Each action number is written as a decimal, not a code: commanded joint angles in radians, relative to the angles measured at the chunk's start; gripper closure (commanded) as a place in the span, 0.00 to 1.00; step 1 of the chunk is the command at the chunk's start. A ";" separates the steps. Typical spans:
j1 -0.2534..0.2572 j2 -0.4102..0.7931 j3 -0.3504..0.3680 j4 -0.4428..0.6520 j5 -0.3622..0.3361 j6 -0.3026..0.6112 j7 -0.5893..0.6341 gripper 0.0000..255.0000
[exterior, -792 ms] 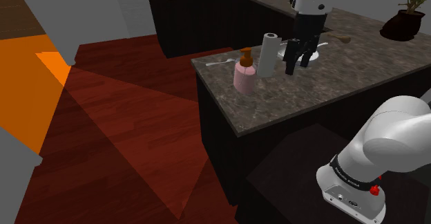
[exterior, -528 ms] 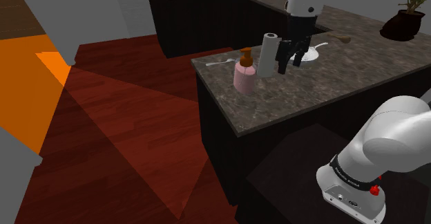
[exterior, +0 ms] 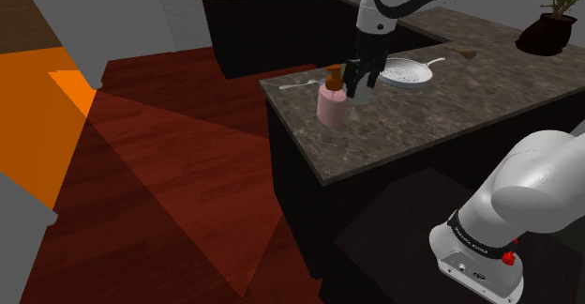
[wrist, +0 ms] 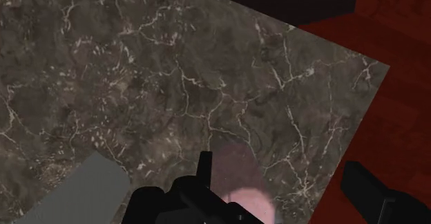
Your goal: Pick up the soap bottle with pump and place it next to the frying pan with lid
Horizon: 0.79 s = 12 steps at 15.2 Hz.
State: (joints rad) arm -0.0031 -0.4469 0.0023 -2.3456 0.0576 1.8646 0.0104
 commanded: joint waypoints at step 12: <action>-0.008 0.195 0.001 0.010 -0.022 0.237 -0.006 0.00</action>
State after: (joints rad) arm -0.0113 -0.2579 0.0024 -2.3313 0.0357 2.0907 0.0037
